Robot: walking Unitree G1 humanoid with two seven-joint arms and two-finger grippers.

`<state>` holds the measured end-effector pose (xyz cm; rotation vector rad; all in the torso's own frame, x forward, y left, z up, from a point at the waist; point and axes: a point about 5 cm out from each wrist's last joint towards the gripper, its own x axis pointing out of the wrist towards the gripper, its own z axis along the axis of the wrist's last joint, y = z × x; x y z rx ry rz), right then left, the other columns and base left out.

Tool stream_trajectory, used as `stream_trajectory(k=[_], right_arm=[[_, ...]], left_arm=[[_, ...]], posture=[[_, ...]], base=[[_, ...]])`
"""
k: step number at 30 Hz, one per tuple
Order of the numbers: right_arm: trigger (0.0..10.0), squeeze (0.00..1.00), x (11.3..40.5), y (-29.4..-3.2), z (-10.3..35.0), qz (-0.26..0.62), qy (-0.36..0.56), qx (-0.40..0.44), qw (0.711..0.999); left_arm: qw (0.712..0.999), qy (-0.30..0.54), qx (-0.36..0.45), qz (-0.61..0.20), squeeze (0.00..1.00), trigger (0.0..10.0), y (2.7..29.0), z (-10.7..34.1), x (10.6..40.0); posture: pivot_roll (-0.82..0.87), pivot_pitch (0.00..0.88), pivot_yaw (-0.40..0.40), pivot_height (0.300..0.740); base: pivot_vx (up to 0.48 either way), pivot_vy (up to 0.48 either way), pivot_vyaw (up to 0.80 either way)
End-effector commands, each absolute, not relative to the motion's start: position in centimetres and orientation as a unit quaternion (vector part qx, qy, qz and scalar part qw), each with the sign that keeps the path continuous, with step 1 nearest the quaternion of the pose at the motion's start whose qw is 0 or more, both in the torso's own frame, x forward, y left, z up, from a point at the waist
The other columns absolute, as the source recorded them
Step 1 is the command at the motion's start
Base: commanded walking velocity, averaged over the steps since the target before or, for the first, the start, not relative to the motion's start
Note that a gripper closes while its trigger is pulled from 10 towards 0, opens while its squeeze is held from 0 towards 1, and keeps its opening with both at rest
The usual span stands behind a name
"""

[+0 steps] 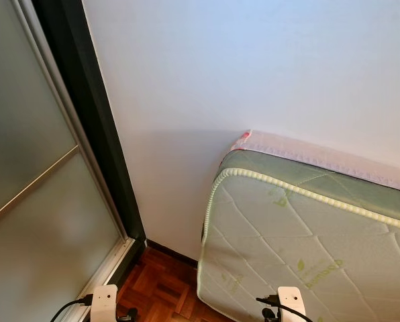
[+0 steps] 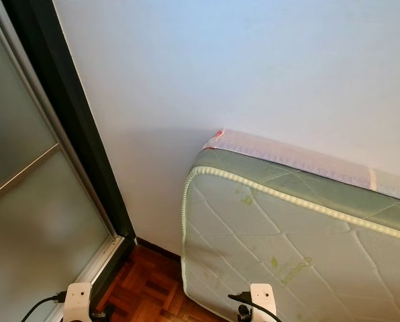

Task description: Clean up the room

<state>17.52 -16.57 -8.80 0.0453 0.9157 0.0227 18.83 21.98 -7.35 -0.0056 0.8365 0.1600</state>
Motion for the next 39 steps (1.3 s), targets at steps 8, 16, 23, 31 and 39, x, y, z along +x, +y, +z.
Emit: stream_trajectory(k=[8, 16, 23, 31, 39], right_arm=[[10.0, 0.00, 16.57, -21.41, -8.70, -0.015, 0.474, -0.012, 0.881], [10.0, 0.00, 16.78, -21.35, -8.64, -0.014, 0.474, -0.015, 0.880], [10.0, 0.00, 16.86, -21.36, -8.60, -0.013, 0.473, -0.007, 0.881], [10.0, 0.00, 16.54, -21.22, -8.79, -0.009, 0.483, -0.004, 0.876], [10.0, 0.00, 16.54, -21.20, -8.80, -0.004, 0.486, -0.005, 0.874]], left_arm=[[0.884, 0.465, -0.009, 0.047, 0.00, 10.0, 21.16, -8.35, 17.64], [0.886, 0.463, 0.023, 0.015, 0.00, 10.0, 20.66, -8.27, 17.95], [0.885, 0.465, 0.026, 0.020, 0.00, 10.0, 20.81, -8.28, 17.88], [0.884, 0.466, 0.019, 0.026, 0.00, 10.0, 20.81, -8.32, 17.82], [0.885, 0.464, 0.032, 0.022, 0.00, 10.0, 20.89, -8.28, 17.86]], posture=[[-0.06, 0.000, -0.034, 0.740], [-0.06, 0.000, -0.022, 0.740], [-0.06, 0.000, -0.024, 0.740], [-0.06, 0.000, -0.020, 0.740], [-0.06, 0.000, -0.022, 0.740]], base=[[0.000, 0.000, 0.00], [0.000, 0.000, 0.00], [0.000, 0.000, 0.00], [-0.031, 0.043, -0.50], [-0.031, 0.041, -0.80]])
